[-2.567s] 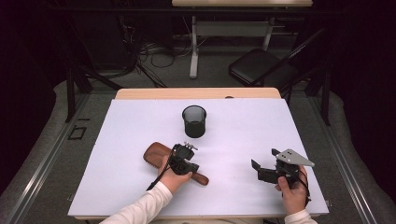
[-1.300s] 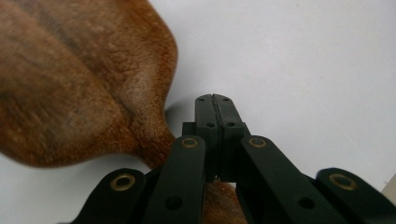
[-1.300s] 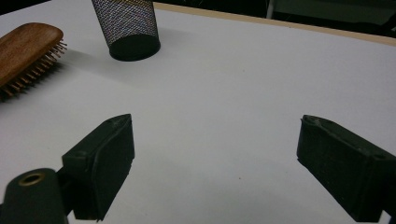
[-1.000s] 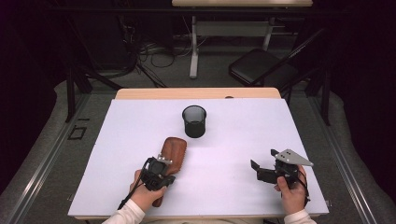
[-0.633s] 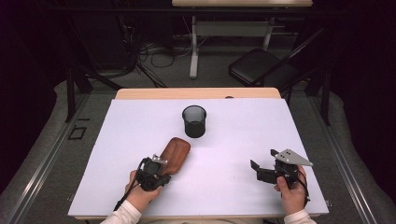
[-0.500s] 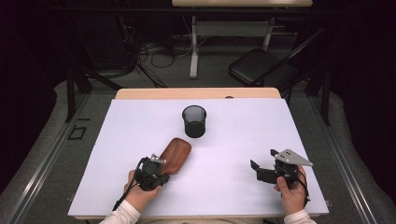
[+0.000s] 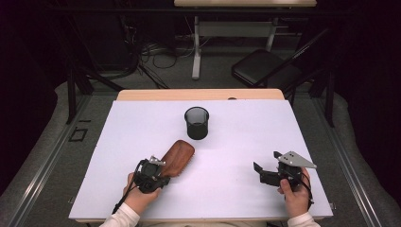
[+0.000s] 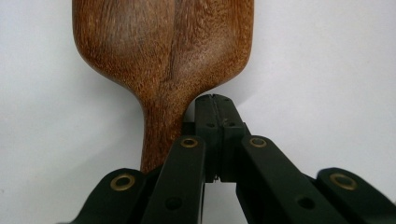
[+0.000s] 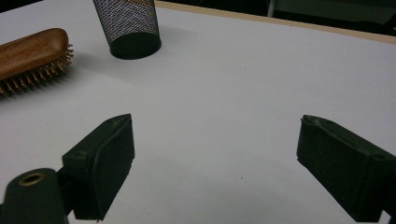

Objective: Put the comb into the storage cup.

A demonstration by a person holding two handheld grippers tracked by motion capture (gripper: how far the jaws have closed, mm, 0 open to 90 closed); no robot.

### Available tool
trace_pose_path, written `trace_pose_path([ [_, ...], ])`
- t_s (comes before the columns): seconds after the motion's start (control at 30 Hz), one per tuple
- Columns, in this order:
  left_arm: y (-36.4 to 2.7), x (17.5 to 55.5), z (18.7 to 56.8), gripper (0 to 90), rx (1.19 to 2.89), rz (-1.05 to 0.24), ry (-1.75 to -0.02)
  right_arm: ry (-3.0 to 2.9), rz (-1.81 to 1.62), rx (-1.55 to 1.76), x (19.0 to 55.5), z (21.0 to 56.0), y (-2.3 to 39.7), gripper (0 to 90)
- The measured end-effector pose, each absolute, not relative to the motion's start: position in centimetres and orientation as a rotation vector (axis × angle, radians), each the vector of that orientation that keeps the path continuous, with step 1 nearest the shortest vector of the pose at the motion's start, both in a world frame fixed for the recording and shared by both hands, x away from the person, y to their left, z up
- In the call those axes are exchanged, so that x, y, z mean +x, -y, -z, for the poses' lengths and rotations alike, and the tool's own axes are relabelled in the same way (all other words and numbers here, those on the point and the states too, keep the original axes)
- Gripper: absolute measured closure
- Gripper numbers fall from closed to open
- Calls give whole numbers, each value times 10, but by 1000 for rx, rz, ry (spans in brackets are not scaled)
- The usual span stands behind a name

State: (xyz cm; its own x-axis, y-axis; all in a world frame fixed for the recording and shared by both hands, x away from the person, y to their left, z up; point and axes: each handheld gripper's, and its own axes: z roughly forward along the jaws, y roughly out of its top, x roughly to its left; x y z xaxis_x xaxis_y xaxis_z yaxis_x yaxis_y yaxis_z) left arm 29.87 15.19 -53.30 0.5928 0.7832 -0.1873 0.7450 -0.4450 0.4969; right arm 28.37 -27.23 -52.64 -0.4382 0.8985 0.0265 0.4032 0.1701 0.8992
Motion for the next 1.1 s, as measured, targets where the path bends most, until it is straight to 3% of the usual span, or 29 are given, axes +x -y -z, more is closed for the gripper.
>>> trace_pose_path([
  [0.53, -164, 291, 514, 779, 2215, -114, -1205, -1929, -1228, 1228, 284, 526, 272, 111],
  [1.1, -168, 291, 506, 558, 2203, -224, -1218, -1927, -1233, 1233, 285, 528, 271, 114],
])
